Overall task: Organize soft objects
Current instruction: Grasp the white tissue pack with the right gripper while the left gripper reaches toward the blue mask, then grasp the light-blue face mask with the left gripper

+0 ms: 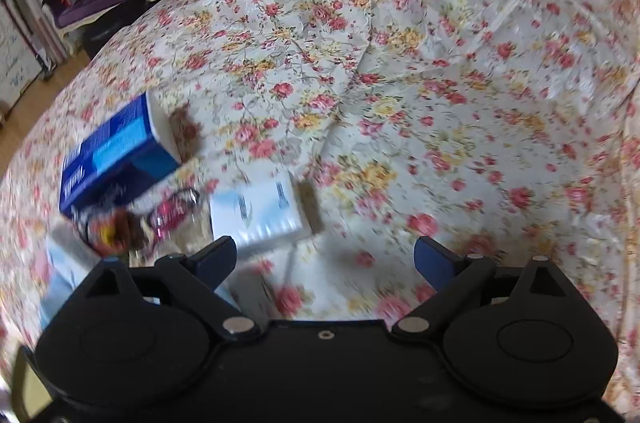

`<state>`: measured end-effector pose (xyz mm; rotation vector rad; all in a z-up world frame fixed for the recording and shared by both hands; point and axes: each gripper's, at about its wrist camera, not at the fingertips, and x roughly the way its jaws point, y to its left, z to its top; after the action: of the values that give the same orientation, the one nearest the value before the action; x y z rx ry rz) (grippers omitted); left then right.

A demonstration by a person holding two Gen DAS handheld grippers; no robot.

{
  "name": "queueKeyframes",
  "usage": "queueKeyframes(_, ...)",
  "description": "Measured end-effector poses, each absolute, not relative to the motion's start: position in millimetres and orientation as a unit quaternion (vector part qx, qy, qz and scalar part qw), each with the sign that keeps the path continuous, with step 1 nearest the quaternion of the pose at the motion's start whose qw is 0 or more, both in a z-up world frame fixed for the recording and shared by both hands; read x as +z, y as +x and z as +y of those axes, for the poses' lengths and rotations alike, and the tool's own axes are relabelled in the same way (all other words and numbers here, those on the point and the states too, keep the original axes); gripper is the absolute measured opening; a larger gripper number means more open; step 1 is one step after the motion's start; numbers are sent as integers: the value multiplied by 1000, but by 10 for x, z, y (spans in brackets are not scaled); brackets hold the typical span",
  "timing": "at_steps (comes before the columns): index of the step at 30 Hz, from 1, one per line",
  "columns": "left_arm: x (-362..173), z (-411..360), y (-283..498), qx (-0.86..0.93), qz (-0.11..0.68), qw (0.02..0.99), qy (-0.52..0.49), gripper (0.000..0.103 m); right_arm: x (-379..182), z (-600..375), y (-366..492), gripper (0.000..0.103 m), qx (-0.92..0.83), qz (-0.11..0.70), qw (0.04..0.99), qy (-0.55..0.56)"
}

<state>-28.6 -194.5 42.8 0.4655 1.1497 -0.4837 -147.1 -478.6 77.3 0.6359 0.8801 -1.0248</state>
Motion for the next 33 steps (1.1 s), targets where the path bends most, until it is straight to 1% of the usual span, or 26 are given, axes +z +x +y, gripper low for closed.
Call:
queueKeyframes(9,612,-2218,78,-240,525,794,189,99,474,-5123,-1008,96,-463,454,701,296)
queueKeyframes(11,590,-2303,191,-250,534,786,186,99,406,-5147,-944,98,-456,462,701,297)
queueKeyframes(13,550,-2401,284,-253,537,782,189,99,328,-5147,-889,102,-454,469,702,287)
queueKeyframes(14,525,-2454,319,-254,535,782,193,99,280,-5153,-876,102,-453,472,702,281)
queueKeyframes(16,467,-2556,393,-253,533,781,205,99,203,-5162,-872,102,-444,468,709,284)
queueKeyframes(22,311,-2763,605,-247,543,772,220,99,108,-5302,-948,102,-424,440,715,339)
queueKeyframes(26,198,-2892,679,-246,542,766,241,99,126,-5256,-913,102,-421,442,727,315)
queueKeyframes(31,36,-3006,803,-249,562,753,235,99,88,-5191,-802,100,-423,450,734,282)
queueKeyframes(32,14,-3025,822,-249,563,752,235,98,82,-5177,-777,98,-426,453,734,272)
queueKeyframes(33,-7,-3048,847,-252,566,749,234,94,70,-5163,-754,96,-429,457,734,263)
